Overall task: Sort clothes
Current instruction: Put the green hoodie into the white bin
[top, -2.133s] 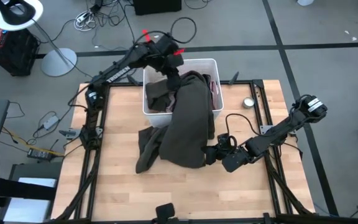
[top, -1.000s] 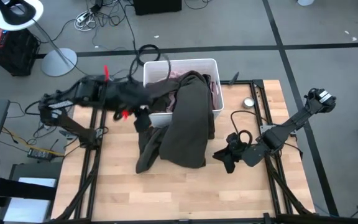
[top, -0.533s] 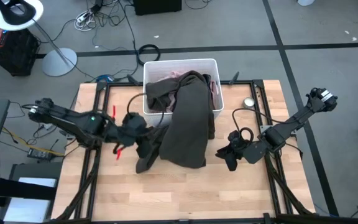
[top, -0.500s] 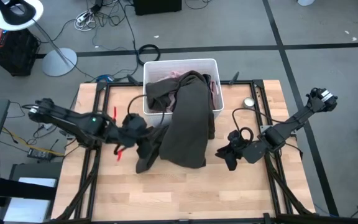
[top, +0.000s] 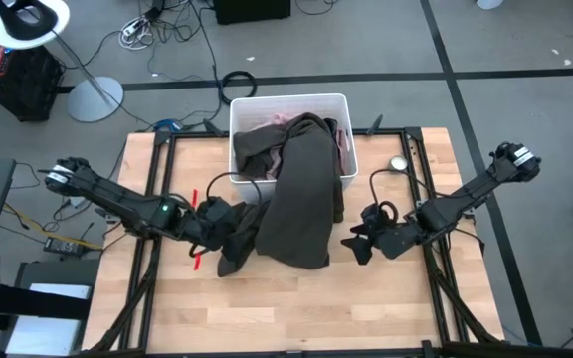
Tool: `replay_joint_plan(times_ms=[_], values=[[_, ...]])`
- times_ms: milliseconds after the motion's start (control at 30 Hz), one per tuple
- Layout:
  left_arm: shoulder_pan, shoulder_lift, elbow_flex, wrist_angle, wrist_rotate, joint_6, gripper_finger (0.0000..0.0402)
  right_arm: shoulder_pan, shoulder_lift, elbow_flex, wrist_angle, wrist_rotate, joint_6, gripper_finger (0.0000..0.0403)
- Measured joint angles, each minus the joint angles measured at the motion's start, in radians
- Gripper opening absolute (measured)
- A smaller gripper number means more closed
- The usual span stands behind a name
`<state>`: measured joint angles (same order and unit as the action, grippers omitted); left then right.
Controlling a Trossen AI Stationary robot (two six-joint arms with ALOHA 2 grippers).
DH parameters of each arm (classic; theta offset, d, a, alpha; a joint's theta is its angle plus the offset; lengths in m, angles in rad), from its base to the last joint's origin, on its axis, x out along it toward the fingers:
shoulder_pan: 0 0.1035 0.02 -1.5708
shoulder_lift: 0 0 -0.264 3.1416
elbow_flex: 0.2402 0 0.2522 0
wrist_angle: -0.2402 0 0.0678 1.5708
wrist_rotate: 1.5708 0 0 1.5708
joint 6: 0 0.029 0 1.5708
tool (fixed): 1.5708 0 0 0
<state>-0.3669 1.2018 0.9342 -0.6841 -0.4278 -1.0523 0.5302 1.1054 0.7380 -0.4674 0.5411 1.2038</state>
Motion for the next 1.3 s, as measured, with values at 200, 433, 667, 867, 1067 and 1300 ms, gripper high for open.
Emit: replay_joint_plan(times_ms=[200,433,667,867,1067,1300], values=[[0.001,0.001,-0.074,0.125,0.039,-0.007,0.0162,-0.050,0.091,0.000,0.110,-0.063,-0.030,0.0269],[0.001,0.002,-0.099,0.133,0.059,-0.023,0.0162,-0.089,0.154,0.000,0.249,-0.075,-0.123,0.0242],[0.001,0.002,-0.134,0.148,0.101,-0.049,0.0162,-0.136,0.240,0.000,0.239,-0.124,-0.053,0.0241],[0.001,0.002,-0.134,0.145,0.101,-0.052,0.0162,-0.146,0.252,0.000,0.242,-0.176,-0.025,0.0258],[0.001,0.003,-0.134,0.139,0.101,-0.022,0.0162,-0.179,0.292,0.000,0.261,-0.174,-0.054,0.0260],[0.005,0.037,-0.134,0.129,0.103,0.002,0.0162,-0.211,0.423,0.000,0.455,-0.261,-0.086,0.0231]])
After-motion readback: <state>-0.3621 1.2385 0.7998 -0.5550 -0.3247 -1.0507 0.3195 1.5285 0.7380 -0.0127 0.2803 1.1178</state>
